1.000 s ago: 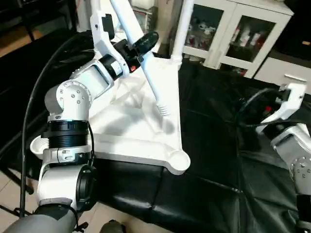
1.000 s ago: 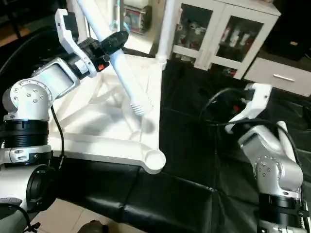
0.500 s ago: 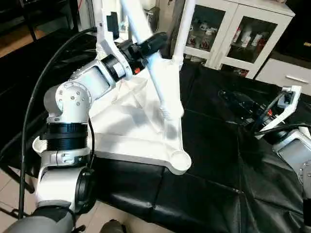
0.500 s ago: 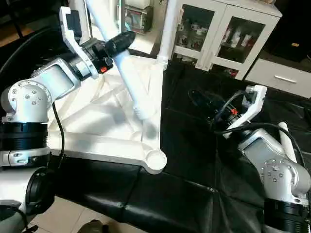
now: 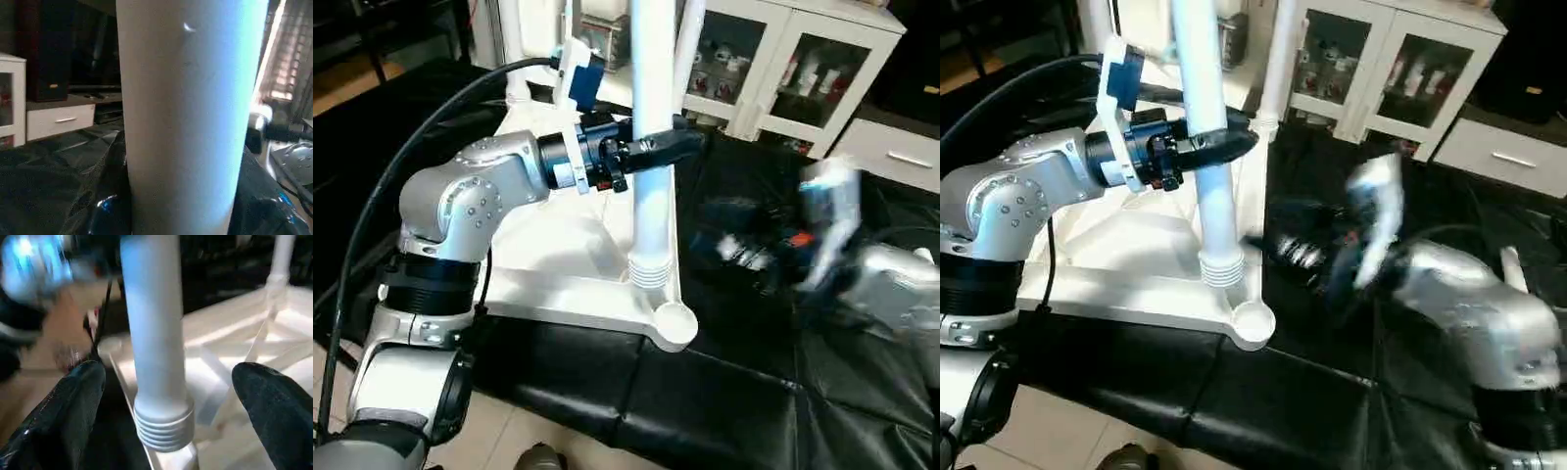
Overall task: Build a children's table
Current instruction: Pick table leg
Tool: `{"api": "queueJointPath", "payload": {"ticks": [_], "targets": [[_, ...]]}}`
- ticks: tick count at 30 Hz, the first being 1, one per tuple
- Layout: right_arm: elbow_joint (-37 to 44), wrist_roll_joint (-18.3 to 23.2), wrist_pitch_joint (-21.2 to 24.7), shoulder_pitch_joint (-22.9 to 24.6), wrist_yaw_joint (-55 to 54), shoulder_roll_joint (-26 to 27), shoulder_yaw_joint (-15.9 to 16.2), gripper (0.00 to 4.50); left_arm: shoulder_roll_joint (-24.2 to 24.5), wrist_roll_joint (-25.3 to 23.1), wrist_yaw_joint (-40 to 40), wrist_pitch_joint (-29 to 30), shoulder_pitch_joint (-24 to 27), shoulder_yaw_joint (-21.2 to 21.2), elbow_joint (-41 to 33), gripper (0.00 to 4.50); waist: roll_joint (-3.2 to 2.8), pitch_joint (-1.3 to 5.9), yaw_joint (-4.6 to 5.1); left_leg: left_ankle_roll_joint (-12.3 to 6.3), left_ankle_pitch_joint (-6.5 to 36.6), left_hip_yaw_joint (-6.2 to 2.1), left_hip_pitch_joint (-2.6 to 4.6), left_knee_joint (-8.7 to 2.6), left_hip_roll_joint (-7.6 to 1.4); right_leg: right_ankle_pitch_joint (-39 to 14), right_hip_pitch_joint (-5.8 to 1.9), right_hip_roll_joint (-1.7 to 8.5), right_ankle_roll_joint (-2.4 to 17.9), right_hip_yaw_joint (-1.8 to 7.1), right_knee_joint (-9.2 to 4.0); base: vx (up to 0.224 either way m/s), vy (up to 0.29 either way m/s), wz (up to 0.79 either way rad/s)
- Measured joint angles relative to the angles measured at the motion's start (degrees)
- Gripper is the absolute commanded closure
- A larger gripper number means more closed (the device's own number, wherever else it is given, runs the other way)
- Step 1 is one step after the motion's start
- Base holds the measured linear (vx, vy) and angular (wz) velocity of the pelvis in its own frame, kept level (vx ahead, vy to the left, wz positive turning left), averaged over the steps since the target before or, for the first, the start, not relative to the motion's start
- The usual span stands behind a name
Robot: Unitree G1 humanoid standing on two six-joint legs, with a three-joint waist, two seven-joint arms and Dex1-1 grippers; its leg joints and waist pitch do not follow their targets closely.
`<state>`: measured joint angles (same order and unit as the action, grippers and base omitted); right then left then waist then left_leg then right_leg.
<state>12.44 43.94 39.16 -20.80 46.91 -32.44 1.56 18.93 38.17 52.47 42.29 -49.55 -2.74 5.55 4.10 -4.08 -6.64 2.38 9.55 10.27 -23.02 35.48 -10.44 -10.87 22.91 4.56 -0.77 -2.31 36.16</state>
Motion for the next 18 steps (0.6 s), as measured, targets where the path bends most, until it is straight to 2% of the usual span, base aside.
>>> {"api": "queueJointPath", "payload": {"ticks": [5, 13, 18], "targets": [[-2.13, -4.29, -2.2, -2.41, 0.84, 1.59, 4.58, 0.0, -1.07, -0.81, 2.56, -0.53, 0.0, -2.98, -1.88, 2.64, 0.0, 0.0, 0.07, 0.0, 0.0, 0.0, -0.02, 0.0, -0.01, 0.01, 0.02, 0.0, 0.02, -0.01, 0.01, 0.0, 0.0, 0.0], [-3.65, -6.34, -3.53, -2.9, 1.95, 2.66, 5.82, 0.0, -0.53, -0.88, 4.53, -0.54, -0.01, -3.92, -2.34, 2.64, 0.0, 0.0, 0.05, 0.0, 0.0, 0.01, -0.01, -0.01, -0.01, 0.03, 0.02, -0.01, 0.05, 0.0, 0.02, 0.0, 0.0, 0.0], [-3.62, -8.2, -3.85, -3.42, 4.92, 1.77, 8.49, 0.0, -0.32, -1.81, 5.7, -0.62, -0.01, -4.84, -2.34, 2.64, -0.04, -0.02, 0.04, 0.01, -0.01, 0.01, 0.0, -0.01, -0.01, 0.04, 0.01, -0.01, 0.06, 0.0, 0.03, 0.0, 0.0, 0.0]]}}
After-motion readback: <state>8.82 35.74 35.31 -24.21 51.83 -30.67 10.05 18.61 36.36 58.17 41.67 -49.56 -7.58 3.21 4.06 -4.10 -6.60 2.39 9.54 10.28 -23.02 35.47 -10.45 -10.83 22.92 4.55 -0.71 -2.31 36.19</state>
